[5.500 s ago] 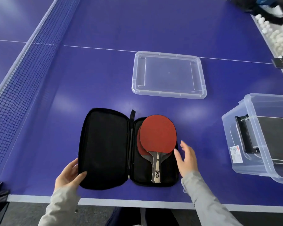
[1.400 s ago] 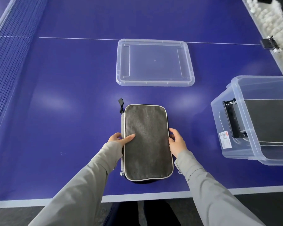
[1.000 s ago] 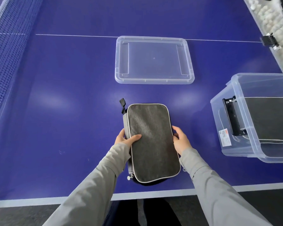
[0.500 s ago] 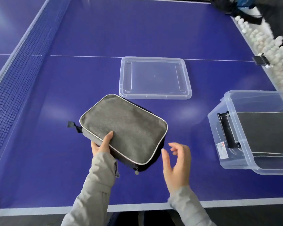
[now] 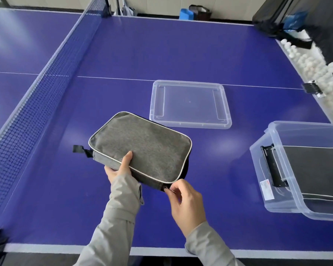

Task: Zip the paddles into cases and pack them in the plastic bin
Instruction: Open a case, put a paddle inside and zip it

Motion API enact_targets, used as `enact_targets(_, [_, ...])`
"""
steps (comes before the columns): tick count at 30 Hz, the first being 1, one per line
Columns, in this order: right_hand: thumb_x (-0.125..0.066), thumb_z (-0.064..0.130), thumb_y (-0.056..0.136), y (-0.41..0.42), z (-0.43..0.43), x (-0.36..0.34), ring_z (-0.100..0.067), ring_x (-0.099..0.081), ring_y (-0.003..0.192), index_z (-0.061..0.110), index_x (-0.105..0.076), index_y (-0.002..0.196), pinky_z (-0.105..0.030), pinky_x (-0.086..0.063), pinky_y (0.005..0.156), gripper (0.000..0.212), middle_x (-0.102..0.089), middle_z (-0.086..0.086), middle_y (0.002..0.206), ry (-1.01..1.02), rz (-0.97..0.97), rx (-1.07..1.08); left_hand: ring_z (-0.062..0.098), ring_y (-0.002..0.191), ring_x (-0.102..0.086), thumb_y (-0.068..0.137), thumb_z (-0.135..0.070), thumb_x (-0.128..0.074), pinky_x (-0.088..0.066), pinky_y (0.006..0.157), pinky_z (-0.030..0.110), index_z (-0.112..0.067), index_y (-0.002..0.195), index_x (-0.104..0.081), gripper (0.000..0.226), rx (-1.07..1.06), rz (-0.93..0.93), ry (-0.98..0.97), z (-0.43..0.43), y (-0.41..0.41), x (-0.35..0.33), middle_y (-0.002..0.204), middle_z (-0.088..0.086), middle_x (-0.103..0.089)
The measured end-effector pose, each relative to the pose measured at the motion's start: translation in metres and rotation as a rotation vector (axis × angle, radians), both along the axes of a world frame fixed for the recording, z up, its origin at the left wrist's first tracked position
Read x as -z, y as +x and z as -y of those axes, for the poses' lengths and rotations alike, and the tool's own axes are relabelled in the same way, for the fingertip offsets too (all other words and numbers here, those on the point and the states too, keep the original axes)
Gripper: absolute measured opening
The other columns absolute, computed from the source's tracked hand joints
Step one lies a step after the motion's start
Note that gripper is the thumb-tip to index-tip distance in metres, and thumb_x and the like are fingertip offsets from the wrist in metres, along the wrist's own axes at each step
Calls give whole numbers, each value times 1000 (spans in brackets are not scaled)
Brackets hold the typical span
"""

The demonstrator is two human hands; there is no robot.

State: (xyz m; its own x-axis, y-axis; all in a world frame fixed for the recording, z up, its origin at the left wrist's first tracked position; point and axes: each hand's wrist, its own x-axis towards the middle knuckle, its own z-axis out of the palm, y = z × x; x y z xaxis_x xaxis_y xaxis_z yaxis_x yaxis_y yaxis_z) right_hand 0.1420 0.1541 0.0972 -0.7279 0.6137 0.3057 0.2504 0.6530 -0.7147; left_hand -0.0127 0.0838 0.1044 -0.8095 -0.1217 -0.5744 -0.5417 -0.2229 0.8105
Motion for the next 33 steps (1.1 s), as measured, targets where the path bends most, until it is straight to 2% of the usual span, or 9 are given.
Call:
enact_targets(3, [-67,16,80,10,-9,-5,-6,-35,50,10,-51,66,-24,-36,46,22,-49,7,56,-67,-38,51,17,72,-60,66,-32,-79,-50,73,32,-29,87,-56,31,20,33,-10,8,-2,4,80,-6,-61])
enact_targets(5, [-67,17,80,17,-20,-8,-8,-41,50,10,-53,67,-21,-36,48,20,-52,7,56,-100,-48,92,18,69,-58,63,-35,-80,-49,68,33,-32,80,-56,29,38,70,-11,14,-6,6,76,-6,-61])
enact_targets(12, [-72,4,80,19,-73,-6,-17,-57,52,10,-59,73,-9,-39,53,16,-60,3,56,-270,-48,335,21,70,-66,62,-31,-81,-54,63,33,-32,88,-65,31,221,84,66,31,-2,8,79,-2,-70])
enact_targets(14, [-70,3,82,17,-87,-5,-14,-59,53,12,-57,73,-7,-41,52,18,-60,5,58,-357,-46,317,20,72,-68,70,-23,-79,-53,60,31,-28,94,-65,28,252,73,111,34,-1,9,83,0,-71])
enact_targets(18, [-67,-1,82,7,-107,-4,-2,-56,47,10,-58,73,-10,-45,53,17,-61,-1,61,-490,-21,216,22,75,-68,72,-15,-76,-55,71,38,-25,94,-64,27,325,36,154,33,-3,5,85,2,-71])
enact_targets(22, [-66,-5,82,-8,-126,-6,-6,-58,49,17,-60,70,-21,-51,54,26,-63,1,61,-607,66,111,23,77,-71,59,-15,-82,-55,74,39,-26,95,-65,42,454,-20,161,31,-6,1,86,1,-73])
enact_targets(25, [-63,-7,83,-19,-137,-6,-8,-56,46,17,-60,71,-29,-49,55,27,-63,4,58,-626,151,27,22,80,-72,51,-20,-83,-56,66,34,-26,97,-64,50,536,-86,146,30,-11,-4,88,0,-74])
enact_targets(29, [-61,-5,85,-39,-144,-18,-5,-56,45,15,-60,74,-18,-47,50,23,-63,9,53,-645,147,-12,19,83,-72,43,-27,-86,-57,64,26,-24,106,-61,67,746,-183,138,28,-17,-13,92,-1,-75])
enact_targets(33, [-57,-11,83,-56,-159,-42,-2,-53,42,11,-60,73,-14,-45,47,25,-61,10,47,-699,-25,85,18,87,-71,45,-27,-86,-57,70,26,-32,102,-62,62,999,-325,52,32,-19,-18,93,0,-74])
